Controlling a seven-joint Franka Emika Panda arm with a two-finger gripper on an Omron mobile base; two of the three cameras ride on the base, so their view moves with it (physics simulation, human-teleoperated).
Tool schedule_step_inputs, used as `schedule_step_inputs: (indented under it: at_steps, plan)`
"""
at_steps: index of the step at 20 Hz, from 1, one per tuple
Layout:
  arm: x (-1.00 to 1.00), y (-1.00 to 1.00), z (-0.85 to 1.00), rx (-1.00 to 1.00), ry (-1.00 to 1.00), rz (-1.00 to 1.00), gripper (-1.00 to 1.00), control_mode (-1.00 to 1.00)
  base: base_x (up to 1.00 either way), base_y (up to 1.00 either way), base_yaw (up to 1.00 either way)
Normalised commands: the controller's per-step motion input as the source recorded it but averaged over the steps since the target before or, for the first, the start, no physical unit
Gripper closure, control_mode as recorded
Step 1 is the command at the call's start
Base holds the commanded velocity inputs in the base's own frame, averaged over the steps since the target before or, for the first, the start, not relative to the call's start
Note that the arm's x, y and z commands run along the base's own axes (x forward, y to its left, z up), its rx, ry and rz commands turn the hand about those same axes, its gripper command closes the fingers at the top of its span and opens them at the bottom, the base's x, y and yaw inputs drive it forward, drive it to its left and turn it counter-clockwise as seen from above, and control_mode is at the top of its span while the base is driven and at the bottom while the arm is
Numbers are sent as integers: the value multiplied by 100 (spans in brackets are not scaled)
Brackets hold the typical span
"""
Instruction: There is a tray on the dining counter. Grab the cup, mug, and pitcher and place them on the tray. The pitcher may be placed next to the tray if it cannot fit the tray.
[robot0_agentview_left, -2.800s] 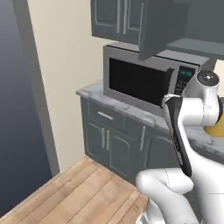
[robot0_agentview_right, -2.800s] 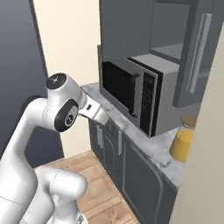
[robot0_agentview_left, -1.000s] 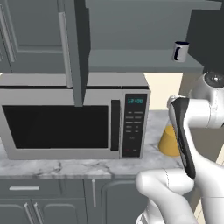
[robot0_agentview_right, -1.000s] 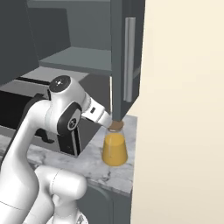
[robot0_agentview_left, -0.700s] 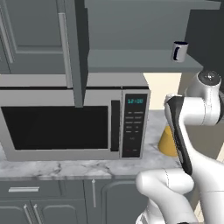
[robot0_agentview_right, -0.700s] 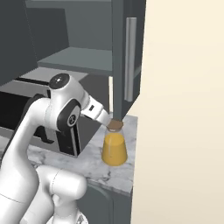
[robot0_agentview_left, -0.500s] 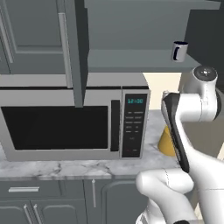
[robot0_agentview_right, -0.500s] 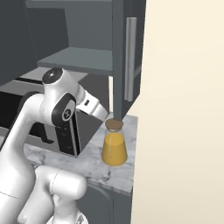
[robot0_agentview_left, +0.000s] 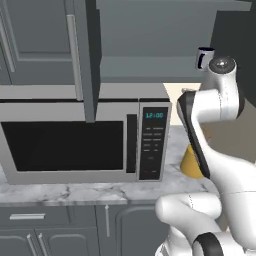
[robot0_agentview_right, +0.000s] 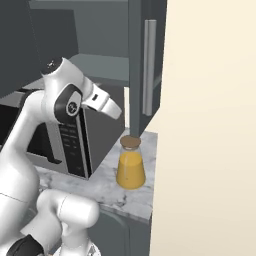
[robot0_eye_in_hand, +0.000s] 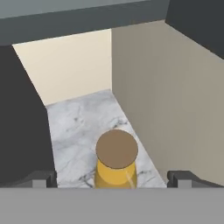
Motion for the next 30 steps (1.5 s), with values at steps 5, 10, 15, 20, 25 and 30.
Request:
schedule_step_inputs:
  at_steps: [5,10,15,20,25,30]
  plan:
    - [35,-1,33,-1,0,-6,-100,-100,0,0,0]
    - [4,-2,32,0,-5,-3,-100,-100,0,0,0]
    - [0,-8,31,0,-12,-2,-100,-100,0,0,0]
    - [0,-11,24,0,-11,-1,-100,-100,0,0,0]
    - [20,-7,23,0,-3,-5,-100,-100,0,0,0]
    - [43,-4,22,0,0,-6,-100,-100,0,0,0]
